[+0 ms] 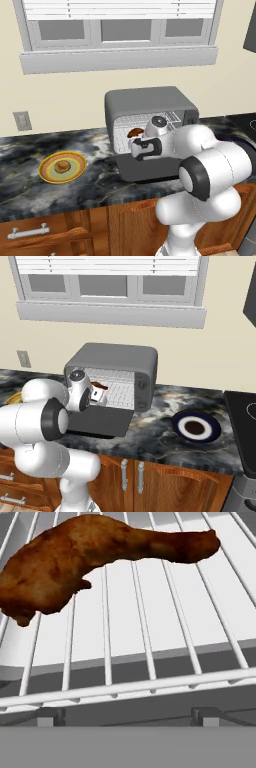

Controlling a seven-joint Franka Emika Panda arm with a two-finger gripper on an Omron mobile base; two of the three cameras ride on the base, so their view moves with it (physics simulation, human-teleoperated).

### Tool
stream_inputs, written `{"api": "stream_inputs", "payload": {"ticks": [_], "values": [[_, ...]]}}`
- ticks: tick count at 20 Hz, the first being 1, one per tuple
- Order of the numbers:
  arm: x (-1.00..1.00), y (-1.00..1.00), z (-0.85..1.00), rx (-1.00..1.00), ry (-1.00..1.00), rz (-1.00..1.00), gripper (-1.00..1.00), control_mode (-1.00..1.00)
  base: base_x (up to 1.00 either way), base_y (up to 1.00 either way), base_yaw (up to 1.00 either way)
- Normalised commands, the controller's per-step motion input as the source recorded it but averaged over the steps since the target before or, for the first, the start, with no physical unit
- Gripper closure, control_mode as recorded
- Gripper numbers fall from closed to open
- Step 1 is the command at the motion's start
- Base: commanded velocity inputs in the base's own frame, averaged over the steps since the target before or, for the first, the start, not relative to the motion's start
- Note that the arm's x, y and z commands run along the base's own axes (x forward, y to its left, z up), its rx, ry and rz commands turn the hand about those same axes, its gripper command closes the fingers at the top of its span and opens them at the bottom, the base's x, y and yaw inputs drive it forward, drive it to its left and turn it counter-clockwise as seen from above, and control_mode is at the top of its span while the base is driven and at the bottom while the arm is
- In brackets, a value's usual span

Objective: Open the toaster oven door. Place the bread on the top rack in the toaster oven and place the chicken drumstick on the bottom rack.

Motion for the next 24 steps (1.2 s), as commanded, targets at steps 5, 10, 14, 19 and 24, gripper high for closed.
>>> {"api": "stream_inputs", "payload": {"ticks": [5, 10, 14, 19, 24], "values": [[0.08, 0.03, 0.02, -0.01, -0.17, 0.00, -1.00, -1.00, 0.00, 0.00, 0.00], [0.16, 0.01, 0.00, -0.02, -0.24, 0.00, -1.00, -1.00, 0.00, 0.00, 0.00], [0.31, 0.02, 0.05, -0.02, -0.17, 0.00, -1.00, -1.00, 0.00, 0.00, 0.00], [0.30, 0.01, 0.11, -0.01, -0.05, 0.00, -1.00, -1.00, 0.00, 0.00, 0.00], [0.24, 0.01, 0.23, -0.01, 0.01, 0.00, -1.00, -1.00, 0.00, 0.00, 0.00]]}}
